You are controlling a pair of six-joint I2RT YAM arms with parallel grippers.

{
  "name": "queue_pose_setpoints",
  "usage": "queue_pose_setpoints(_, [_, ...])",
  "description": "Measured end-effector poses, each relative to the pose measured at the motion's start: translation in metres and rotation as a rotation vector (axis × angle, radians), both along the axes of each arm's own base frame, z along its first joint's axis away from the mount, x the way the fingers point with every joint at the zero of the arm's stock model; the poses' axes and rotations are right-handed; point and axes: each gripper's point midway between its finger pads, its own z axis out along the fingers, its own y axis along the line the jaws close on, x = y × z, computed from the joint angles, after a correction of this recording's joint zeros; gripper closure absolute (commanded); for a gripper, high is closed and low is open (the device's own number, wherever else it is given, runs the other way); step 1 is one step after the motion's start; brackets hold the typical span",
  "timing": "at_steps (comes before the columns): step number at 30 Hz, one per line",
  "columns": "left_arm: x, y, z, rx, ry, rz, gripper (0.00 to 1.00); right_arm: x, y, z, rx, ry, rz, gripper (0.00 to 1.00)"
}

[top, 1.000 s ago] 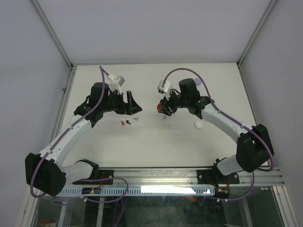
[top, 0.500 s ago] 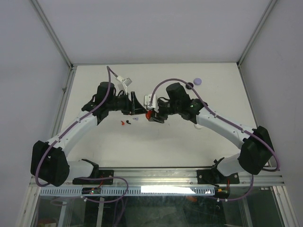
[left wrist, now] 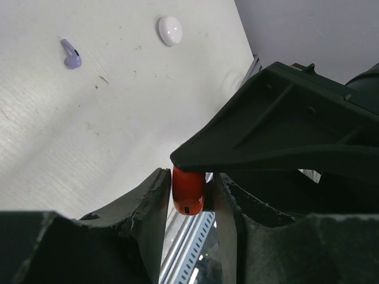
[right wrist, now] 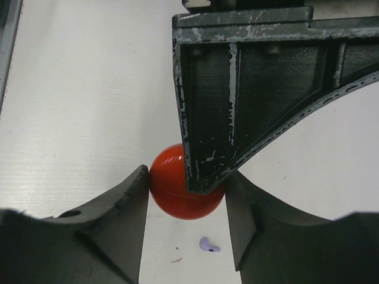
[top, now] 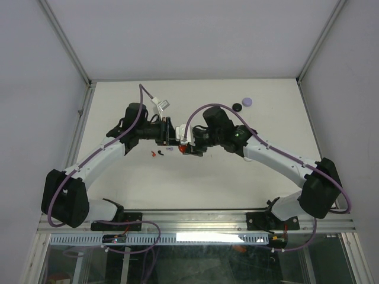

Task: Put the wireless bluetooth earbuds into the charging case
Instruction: Pick up the charging case at the center of the board.

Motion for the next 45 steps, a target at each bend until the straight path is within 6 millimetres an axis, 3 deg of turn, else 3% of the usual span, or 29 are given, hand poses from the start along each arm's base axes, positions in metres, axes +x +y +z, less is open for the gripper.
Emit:
queue_pose_setpoints(7, [-0.004, -0.002, 0.002, -0.029, 0.007, -0.021, 0.66, 0.002, -0.001, -0.001, -0.008, -0.022, 0.002, 0.58])
queue_pose_setpoints(16, [-0.004, -0.001, -0.002, -0.033, 0.013, -0.018, 1.00, 0.001, -0.001, -0.003, -0.012, -0.026, 0.006, 0.51])
queue_pose_setpoints(22, [-0.005, -0.001, -0.004, -0.034, 0.012, -0.019, 1.00, 0.002, -0.002, -0.005, -0.002, -0.052, 0.002, 0.32])
queue_pose_setpoints(28, [-0.008, 0.004, 0.005, -0.030, -0.044, 0.022, 1.00, 0.008, -0.013, 0.008, 0.069, -0.085, -0.056, 0.23])
queue_pose_setpoints(34, [0.003, 0.020, 0.032, -0.043, -0.213, 0.173, 1.00, 0.025, -0.034, 0.039, 0.260, -0.017, -0.224, 0.22])
queue_pose_setpoints(40, [0.009, 0.036, 0.067, -0.137, -0.371, 0.331, 1.00, 0.019, -0.027, 0.047, 0.461, 0.195, -0.326, 0.24])
queue_pose_setpoints(45, [0.012, 0.041, 0.082, -0.229, -0.421, 0.407, 1.00, 0.017, -0.023, 0.056, 0.629, 0.361, -0.394, 0.25])
